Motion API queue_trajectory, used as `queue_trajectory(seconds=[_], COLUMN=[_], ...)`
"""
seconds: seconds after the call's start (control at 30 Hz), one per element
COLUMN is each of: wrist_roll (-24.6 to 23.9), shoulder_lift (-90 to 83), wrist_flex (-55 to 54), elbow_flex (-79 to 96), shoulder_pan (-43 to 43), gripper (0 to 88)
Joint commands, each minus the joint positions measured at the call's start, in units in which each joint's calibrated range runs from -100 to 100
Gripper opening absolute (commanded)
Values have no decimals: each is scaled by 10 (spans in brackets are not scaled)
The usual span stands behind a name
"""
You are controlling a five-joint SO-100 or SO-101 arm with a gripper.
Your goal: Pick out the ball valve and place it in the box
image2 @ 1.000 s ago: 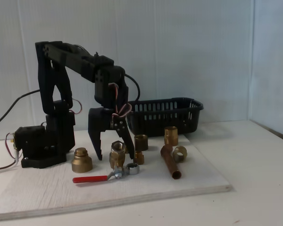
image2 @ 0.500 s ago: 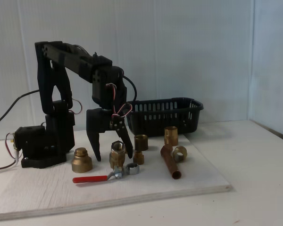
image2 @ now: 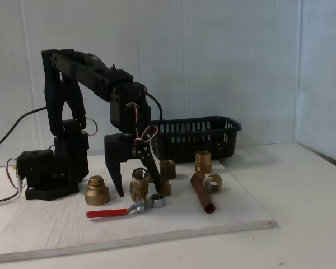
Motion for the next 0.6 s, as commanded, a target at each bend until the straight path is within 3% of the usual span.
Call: queue_trajectory(seconds=[0.0,0.57], wrist_roll=[0,3], shoulder_lift=[-1,-1], wrist_flex=[-6,-9], elbow_flex=[-1,3], shoulder_pan=[0,-2], gripper=[300,299])
